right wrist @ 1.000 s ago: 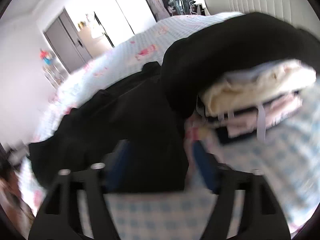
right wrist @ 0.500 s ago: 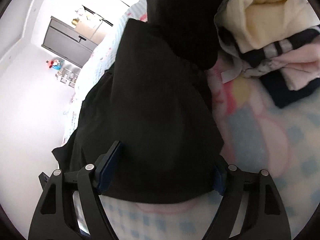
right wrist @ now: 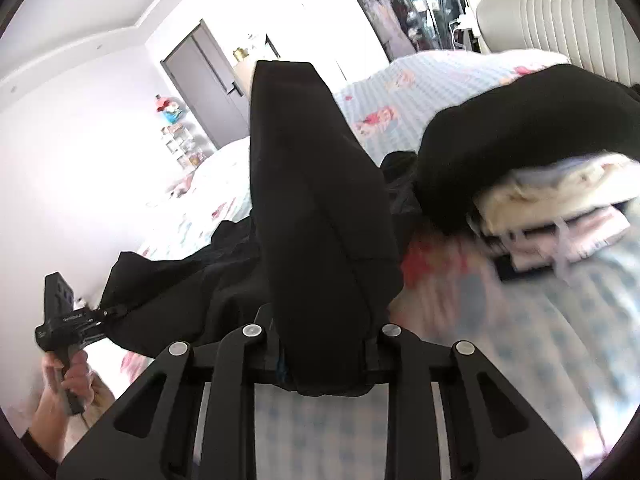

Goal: Fold clothes

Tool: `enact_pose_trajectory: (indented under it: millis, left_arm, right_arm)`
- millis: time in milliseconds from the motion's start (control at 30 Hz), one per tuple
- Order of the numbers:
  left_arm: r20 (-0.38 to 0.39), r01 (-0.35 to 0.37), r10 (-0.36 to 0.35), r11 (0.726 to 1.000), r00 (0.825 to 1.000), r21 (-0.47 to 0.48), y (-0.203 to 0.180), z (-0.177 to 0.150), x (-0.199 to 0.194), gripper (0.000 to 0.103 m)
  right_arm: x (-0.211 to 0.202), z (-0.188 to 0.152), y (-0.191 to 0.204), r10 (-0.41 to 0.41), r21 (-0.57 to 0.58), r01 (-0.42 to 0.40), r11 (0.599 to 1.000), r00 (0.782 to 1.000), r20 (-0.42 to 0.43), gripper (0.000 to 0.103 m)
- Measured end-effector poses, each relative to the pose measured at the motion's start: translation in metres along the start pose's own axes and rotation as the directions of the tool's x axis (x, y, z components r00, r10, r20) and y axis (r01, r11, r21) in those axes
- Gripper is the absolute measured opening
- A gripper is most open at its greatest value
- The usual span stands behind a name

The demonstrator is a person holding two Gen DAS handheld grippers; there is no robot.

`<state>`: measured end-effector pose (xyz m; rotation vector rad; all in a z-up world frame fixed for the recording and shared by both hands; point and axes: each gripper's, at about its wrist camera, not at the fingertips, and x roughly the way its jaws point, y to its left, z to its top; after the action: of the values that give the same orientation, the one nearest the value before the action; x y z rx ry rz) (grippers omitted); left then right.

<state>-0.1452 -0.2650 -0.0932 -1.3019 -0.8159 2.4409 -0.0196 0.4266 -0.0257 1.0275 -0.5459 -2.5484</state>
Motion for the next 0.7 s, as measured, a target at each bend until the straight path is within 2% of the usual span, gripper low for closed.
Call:
enact_pose_trajectory:
  millis: [67, 133, 167, 200, 267, 333, 400, 433, 467, 533, 633, 700]
  left_arm:
    - [-0.061, -0.009, 0.004, 0.996, 0.998, -0.088, 0.03, -0.017, 0.007, 0.034]
    - [-0.103, -0.019, 0.002, 0.986, 0.995, -0.163, 0.049, -0.03, 0.012, 0.039]
    - [-0.119, -0.024, 0.001, 0.98, 0.993, -0.197, 0.057, -0.036, 0.013, 0.042]
    - [-0.104, -0.029, 0.009, 0.98, 0.995, -0.196, 0.056, -0.039, 0.005, 0.042]
    - [-0.017, -0.053, 0.051, 0.99, 0.999, -0.132, 0.041, -0.039, -0.023, 0.046]
    - [0.088, -0.097, 0.098, 0.995, 0.991, -0.02, 0.018, -0.034, -0.042, 0.051]
    - [0.14, -0.103, 0.088, 0.989, 0.986, 0.104, -0.009, -0.026, -0.045, 0.051]
    - [0.166, -0.108, 0.08, 0.98, 0.983, 0.165, -0.023, -0.022, -0.047, 0.051]
    - [0.162, -0.115, 0.08, 0.968, 0.984, 0.221, -0.036, -0.02, -0.039, 0.051]
    - [0.127, -0.139, 0.103, 0.939, 0.986, 0.316, -0.059, -0.021, -0.011, 0.051]
    - [0.138, -0.221, 0.18, 0.894, 0.974, 0.389, -0.076, -0.018, 0.036, 0.051]
    - [0.085, -0.262, 0.248, 0.911, 0.965, 0.318, -0.051, -0.006, 0.062, 0.051]
  right_arm:
    - [-0.007, -0.024, -0.03, -0.008, 0.066, 0.015, 0.998, 0.995, -0.104, 0.035]
    - [0.002, -0.055, -0.068, -0.01, 0.174, 0.054, 0.983, 0.969, -0.247, 0.041]
    - [0.006, -0.062, -0.08, -0.013, 0.207, 0.074, 0.975, 0.959, -0.283, 0.043]
    - [0.003, -0.064, -0.085, -0.011, 0.217, 0.076, 0.973, 0.958, -0.286, 0.046]
    - [-0.021, -0.052, -0.081, -0.066, 0.162, 0.105, 0.981, 0.971, -0.228, 0.049]
    - [-0.043, -0.034, -0.072, -0.152, 0.089, 0.165, 0.982, 0.978, -0.141, 0.049]
    - [-0.062, -0.014, -0.06, -0.18, 0.034, 0.183, 0.983, 0.981, -0.07, 0.052]
    - [-0.065, -0.005, -0.052, -0.156, 0.0, 0.156, 0.988, 0.986, -0.058, 0.052]
    - [-0.062, 0.005, -0.046, -0.123, -0.032, 0.121, 0.992, 0.99, -0.066, 0.052]
    - [-0.045, 0.006, -0.031, -0.11, -0.091, 0.102, 0.991, 0.991, -0.082, 0.052]
    - [-0.017, 0.0, -0.012, -0.104, -0.162, 0.085, 0.983, 0.988, -0.111, 0.053]
    - [0.005, -0.004, -0.009, -0.12, -0.174, 0.095, 0.98, 0.983, -0.139, 0.053]
